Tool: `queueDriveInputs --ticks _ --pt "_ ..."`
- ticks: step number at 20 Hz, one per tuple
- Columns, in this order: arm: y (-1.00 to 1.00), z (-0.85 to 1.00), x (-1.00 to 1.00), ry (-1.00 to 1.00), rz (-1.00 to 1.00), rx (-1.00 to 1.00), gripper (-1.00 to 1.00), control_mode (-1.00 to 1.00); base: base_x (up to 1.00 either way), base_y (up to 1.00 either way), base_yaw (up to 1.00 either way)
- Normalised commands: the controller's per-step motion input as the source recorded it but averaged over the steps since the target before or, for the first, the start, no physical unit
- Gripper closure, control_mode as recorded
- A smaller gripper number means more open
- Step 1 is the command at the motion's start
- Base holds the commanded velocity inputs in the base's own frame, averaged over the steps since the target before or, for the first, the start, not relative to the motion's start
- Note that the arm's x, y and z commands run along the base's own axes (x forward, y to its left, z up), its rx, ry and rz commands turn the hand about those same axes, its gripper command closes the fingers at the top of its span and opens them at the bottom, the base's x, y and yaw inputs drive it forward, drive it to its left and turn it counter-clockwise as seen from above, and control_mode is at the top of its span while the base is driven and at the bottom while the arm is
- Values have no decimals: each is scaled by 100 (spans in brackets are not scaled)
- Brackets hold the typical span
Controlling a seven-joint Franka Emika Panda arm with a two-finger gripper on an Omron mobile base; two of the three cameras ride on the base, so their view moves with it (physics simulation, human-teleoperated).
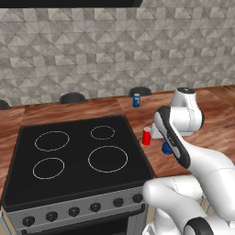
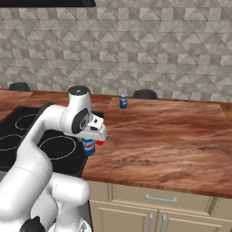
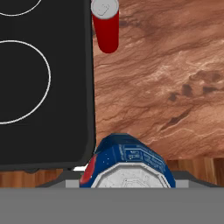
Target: Four empty soda cans are scattered around the kitchen. Gather all the cans and cluster them next to the stove for recycling.
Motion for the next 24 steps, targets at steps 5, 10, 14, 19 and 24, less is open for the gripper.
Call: queueDriveInputs --ticks 5,10,14,19,24 --pt "0 -16 55 0 0 0 100 -100 0 0 0" --pt "0 -16 37 0 0 0 100 -100 0 0 0" --pt "0 -19 32 0 0 0 100 -100 0 0 0" --pt "0 -27 15 0 0 0 100 -100 0 0 0" --pt "2 -21 23 0 0 0 100 -100 0 0 0"
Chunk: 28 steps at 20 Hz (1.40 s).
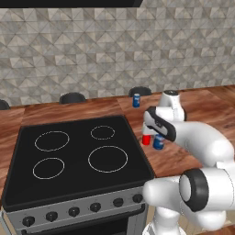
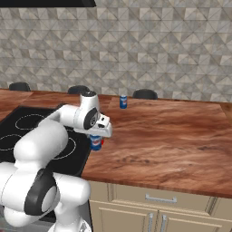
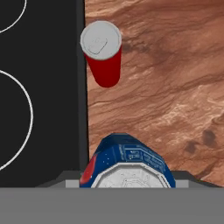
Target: Four empty soda cans are scattered around the kitchen. Gather all the cans and cluster them next to the stove for recycling.
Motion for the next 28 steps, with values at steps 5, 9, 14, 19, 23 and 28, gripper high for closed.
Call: queueDriveInputs --ticks 5,9,14,19,23,28 --pt "5 -14 24 0 0 0 100 -100 0 0 0" --pt "0 -18 12 0 0 0 100 -100 0 0 0" --pt "0 -20 9 0 0 0 100 -100 0 0 0" --pt "1 -19 8 0 0 0 100 -100 0 0 0" --pt "1 -18 8 0 0 0 100 -100 0 0 0" --pt "0 -11 8 0 0 0 100 -100 0 0 0"
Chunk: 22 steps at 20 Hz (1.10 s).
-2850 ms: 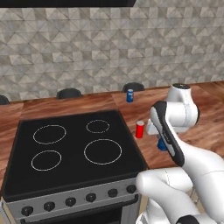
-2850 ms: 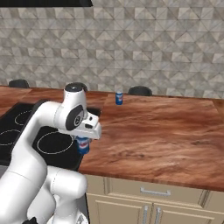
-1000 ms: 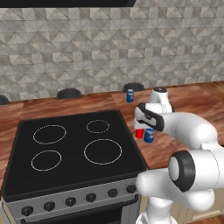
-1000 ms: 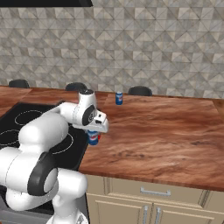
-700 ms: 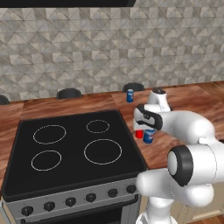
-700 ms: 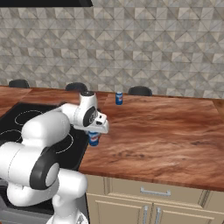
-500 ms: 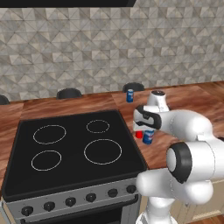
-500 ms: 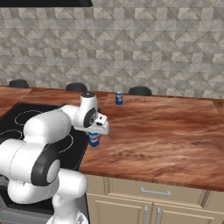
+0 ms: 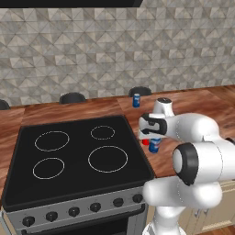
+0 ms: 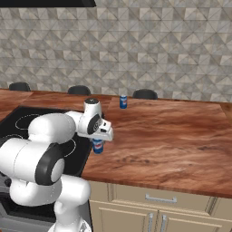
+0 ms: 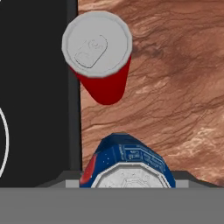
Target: Four empty soda cans are scattered around the kitchen. Gather all the cans and cluster them next to the stove for recycling.
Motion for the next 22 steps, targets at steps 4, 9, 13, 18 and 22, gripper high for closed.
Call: queueDriveInputs --ticks 4,9,13,18,22 --pt "0 0 22 0 0 0 100 -100 0 0 0" --pt "4 -4 22 0 0 0 100 -100 0 0 0" --pt "6 -10 16 0 0 0 100 -100 0 0 0" --pt "6 -19 11 0 0 0 100 -100 0 0 0" --pt "4 -24 10 0 0 0 -100 -100 0 0 0"
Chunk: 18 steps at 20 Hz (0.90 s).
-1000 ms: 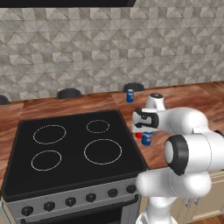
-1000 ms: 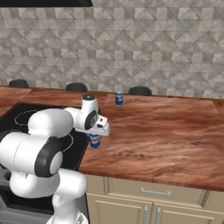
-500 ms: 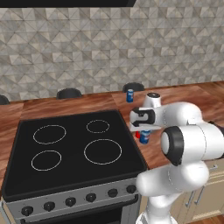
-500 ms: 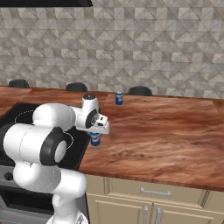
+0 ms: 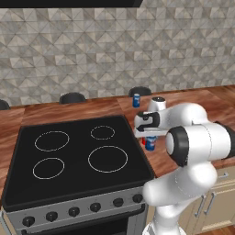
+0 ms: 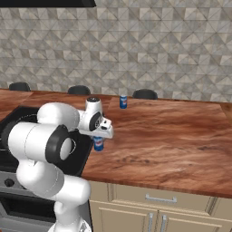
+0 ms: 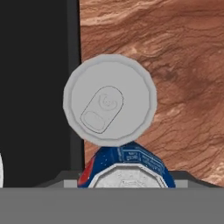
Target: Four empty soda cans are scattered around the kitchen. Gather all the cans and cluster them next to the stove for recycling.
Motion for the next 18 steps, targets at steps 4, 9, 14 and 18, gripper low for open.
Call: queueDriveInputs --ticks 4,9,14,18 --pt "0 -8 4 0 0 0 -100 -100 0 0 0" --pt "0 0 2 0 0 0 -100 -100 0 0 0" --pt "0 10 0 -1 0 0 -100 -100 0 0 0" --pt "0 47 -6 -6 0 -2 -100 -100 0 0 0"
